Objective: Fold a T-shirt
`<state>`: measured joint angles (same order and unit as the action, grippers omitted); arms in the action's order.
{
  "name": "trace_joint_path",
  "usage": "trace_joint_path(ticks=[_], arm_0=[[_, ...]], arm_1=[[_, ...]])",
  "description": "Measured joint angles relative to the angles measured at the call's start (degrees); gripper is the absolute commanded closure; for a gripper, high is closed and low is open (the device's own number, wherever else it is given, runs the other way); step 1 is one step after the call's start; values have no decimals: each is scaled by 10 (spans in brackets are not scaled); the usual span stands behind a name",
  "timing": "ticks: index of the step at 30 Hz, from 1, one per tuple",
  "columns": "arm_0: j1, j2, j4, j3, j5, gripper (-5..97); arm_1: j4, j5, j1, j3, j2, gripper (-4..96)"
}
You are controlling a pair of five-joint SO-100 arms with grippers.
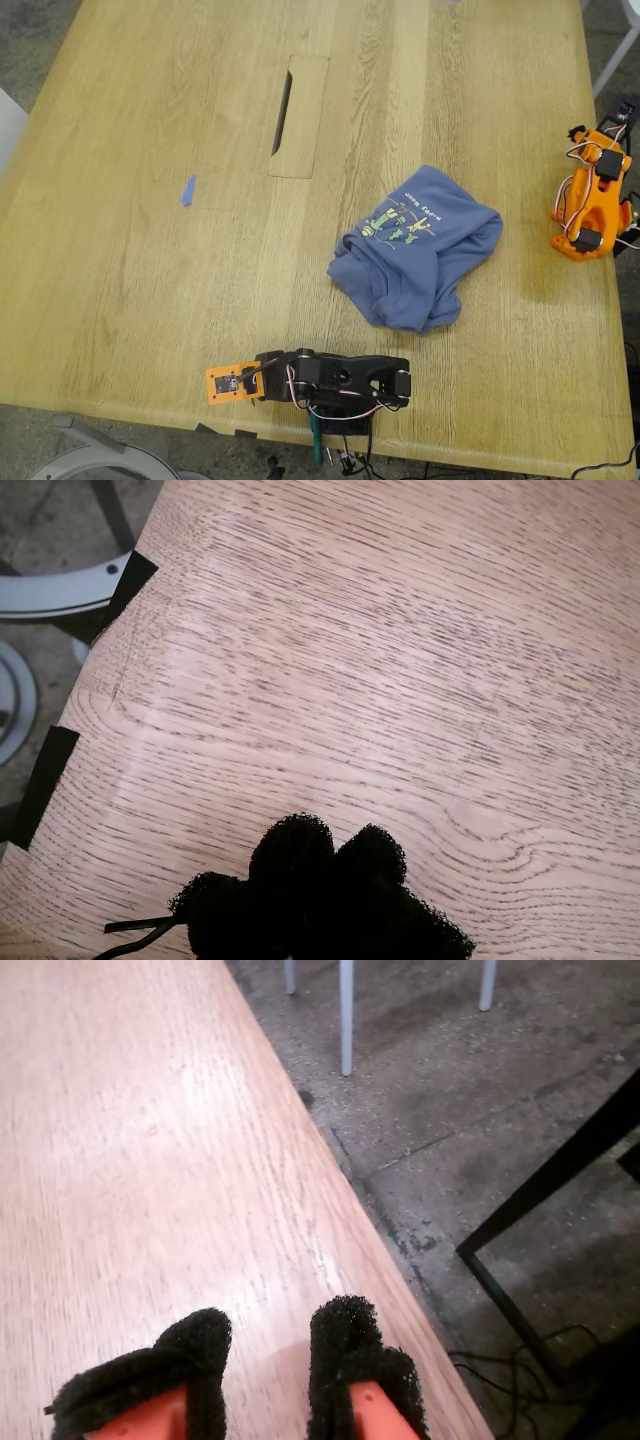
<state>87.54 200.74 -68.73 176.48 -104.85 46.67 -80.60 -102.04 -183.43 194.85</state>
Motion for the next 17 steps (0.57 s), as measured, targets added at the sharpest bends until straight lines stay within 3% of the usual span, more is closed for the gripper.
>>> trace_joint_path(ticks=[17], arm_0=[[0, 0, -11, 0, 1, 918]], arm_1=[[13, 0, -15, 0, 0, 763]])
